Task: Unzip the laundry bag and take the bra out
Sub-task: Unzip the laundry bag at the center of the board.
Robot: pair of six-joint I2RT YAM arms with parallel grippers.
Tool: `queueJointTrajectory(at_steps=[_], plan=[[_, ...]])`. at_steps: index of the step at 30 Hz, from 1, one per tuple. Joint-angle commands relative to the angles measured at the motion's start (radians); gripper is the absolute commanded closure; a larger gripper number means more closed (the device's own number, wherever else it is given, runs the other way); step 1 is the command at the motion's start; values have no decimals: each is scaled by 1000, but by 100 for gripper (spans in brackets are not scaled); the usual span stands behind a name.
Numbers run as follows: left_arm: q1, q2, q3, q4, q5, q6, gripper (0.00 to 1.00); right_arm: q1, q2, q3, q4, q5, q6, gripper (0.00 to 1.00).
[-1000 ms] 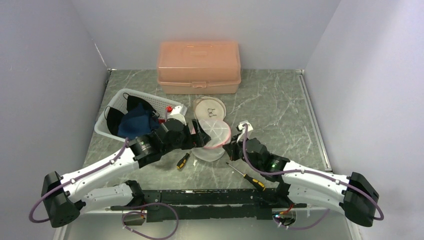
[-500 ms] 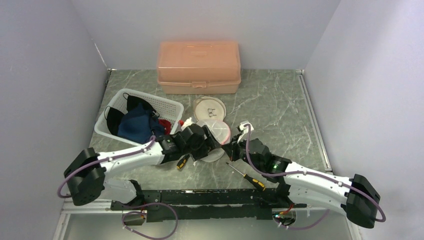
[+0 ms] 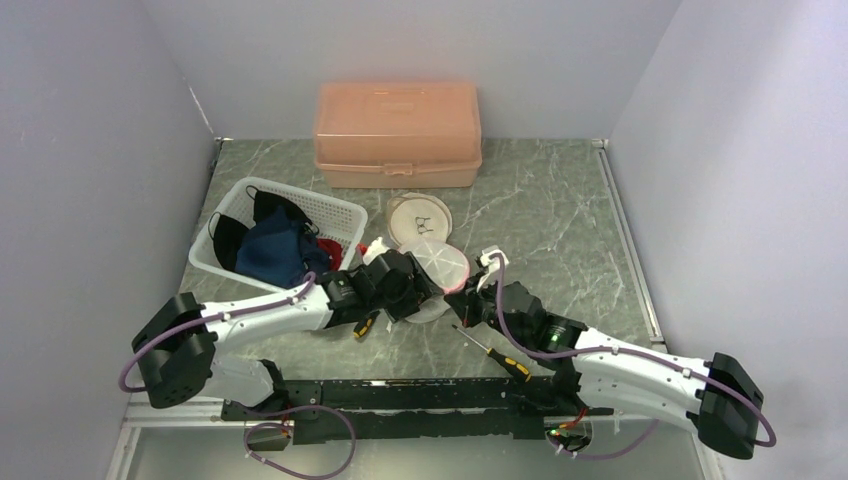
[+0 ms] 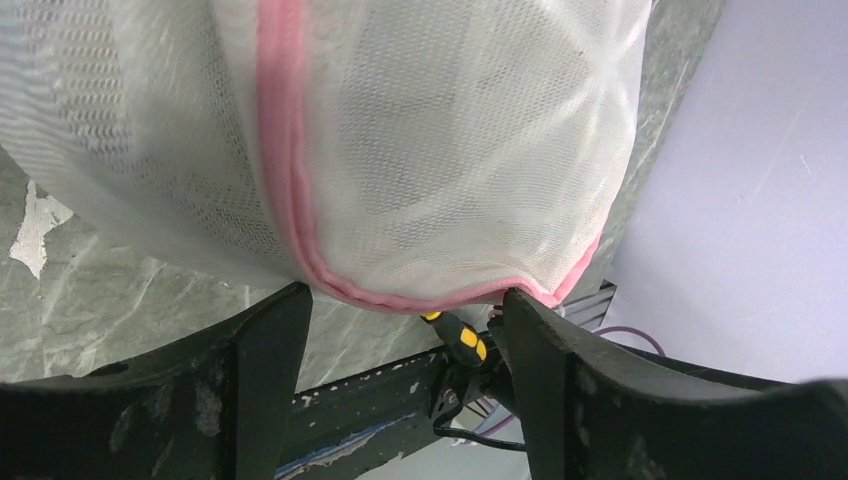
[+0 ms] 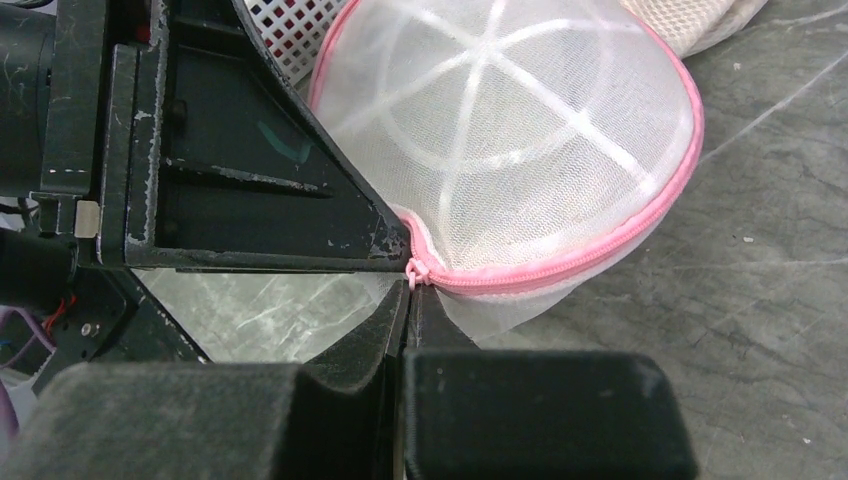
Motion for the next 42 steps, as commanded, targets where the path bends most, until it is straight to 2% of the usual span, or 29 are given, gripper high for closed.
queueJointTrajectory(at_steps=[1,6,16,23,30,35,40,42], plan=[[-17,-41,29,19,-69,-14,23,14,-22,-3,14,-28,-15,100],[-26,-79,16,35,-76,-15,18,17,-30,6,0,-21,-21,100],[-32,-130,-2,11,-97,-13,16,27,-24,21,-10,-8,-19,100],[-21,-91,20,31,-138,37,27,53,18,50,-2,-6,-24,100],[4,-52,51,11,-121,74,44,88,48,95,2,16,-35,100],[23,-59,17,17,-102,65,48,89,32,102,1,22,-32,100],[33,-82,12,9,-107,82,44,89,35,94,3,32,-23,100],[39,-83,10,14,-107,93,48,90,38,90,5,32,-16,100]])
